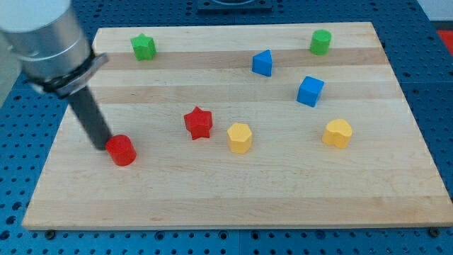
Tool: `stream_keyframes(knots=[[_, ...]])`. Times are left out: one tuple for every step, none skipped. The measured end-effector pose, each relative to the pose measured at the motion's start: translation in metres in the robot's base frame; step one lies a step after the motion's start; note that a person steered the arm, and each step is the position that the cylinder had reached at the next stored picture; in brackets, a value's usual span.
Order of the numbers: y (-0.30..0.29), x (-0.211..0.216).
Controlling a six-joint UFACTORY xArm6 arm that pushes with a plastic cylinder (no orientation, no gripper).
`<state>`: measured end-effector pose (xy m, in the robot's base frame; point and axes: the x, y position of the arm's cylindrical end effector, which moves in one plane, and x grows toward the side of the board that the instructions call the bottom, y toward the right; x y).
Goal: Slightly move the red circle to the bottom
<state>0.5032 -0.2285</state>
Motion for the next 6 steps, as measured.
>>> stream_keyframes(knots=[[-0.020,-0.013],[0.007,-0.044],[0.051,-0.025],[0.032,-0.004],[-0.009,0.001],[0.021,-0.014]])
